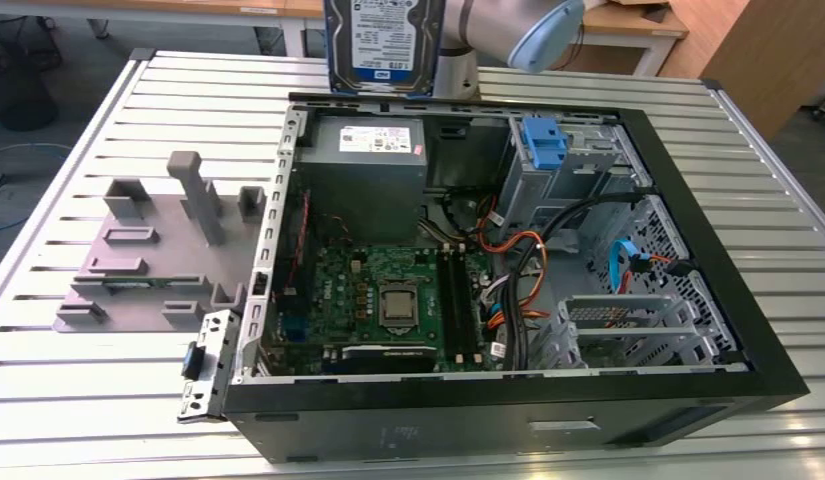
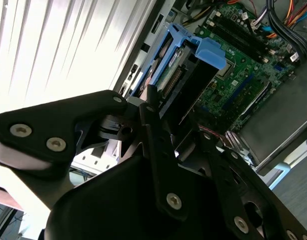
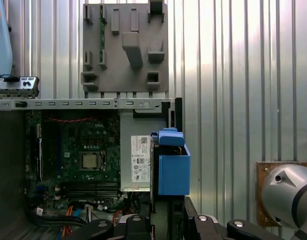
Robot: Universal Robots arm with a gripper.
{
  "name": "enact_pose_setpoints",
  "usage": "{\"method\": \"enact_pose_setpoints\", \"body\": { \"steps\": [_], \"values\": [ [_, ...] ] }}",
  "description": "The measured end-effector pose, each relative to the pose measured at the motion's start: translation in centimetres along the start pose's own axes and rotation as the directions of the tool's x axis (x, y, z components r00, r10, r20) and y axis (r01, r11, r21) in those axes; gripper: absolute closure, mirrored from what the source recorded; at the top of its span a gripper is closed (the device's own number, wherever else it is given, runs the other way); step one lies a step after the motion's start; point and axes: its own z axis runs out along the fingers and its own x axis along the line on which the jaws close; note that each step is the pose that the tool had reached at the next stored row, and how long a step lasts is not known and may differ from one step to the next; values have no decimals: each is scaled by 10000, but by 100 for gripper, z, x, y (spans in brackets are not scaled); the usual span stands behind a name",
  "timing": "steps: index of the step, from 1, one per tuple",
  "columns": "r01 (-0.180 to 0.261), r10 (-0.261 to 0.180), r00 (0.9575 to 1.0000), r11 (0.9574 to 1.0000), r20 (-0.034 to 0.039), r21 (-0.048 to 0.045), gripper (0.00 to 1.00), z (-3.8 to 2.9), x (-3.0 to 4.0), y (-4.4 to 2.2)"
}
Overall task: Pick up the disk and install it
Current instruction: 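Pick up the disk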
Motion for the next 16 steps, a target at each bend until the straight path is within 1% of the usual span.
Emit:
{"method": "enact_pose_setpoints", "body": {
  "steps": [5,16],
  "values": [
    [0,0,10000,10000,-1,-1,65,0,-1,-55],
    [0,0,10000,10000,0,0,65,0,-1,-74]
  ]
}}
